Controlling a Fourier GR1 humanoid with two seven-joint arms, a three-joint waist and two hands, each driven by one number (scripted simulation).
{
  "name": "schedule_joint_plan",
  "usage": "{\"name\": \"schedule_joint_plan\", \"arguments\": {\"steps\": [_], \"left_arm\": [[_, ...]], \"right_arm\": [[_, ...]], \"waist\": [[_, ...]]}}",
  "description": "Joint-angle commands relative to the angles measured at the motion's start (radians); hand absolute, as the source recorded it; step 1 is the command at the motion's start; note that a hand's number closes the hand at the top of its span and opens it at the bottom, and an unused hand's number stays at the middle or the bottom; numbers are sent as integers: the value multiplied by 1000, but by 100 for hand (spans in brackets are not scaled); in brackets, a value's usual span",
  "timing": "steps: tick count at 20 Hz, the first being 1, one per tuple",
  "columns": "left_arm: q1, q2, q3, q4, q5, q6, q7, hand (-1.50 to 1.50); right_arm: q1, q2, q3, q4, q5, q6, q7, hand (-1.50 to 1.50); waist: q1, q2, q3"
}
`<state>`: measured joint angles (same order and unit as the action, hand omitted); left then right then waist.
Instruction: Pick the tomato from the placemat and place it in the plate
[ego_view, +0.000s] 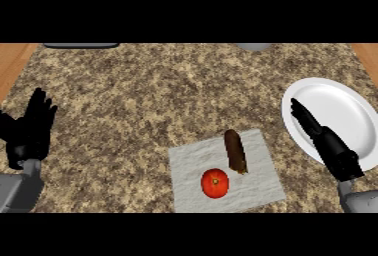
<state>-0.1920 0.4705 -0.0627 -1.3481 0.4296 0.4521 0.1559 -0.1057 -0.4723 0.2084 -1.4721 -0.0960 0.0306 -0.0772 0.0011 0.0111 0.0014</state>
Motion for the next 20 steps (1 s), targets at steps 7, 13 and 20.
{"name": "schedule_joint_plan", "arguments": {"steps": [7, 13, 20], "left_arm": [[40, -32, -161, -1, -95, -72, -3, 0], [113, -66, -221, -47, -129, -66, -32, 0], [72, -94, -240, -45, -167, -45, 9, 0]], "right_arm": [[-187, -85, 131, -178, 235, 46, 36, 150], [90, 201, 212, -193, 318, -305, -78, 150], [168, 206, 287, -60, 154, -46, -455, -150]], "waist": [[-18, -60, -35], [-24, -17, 3], [-3, -10, 0]]}}
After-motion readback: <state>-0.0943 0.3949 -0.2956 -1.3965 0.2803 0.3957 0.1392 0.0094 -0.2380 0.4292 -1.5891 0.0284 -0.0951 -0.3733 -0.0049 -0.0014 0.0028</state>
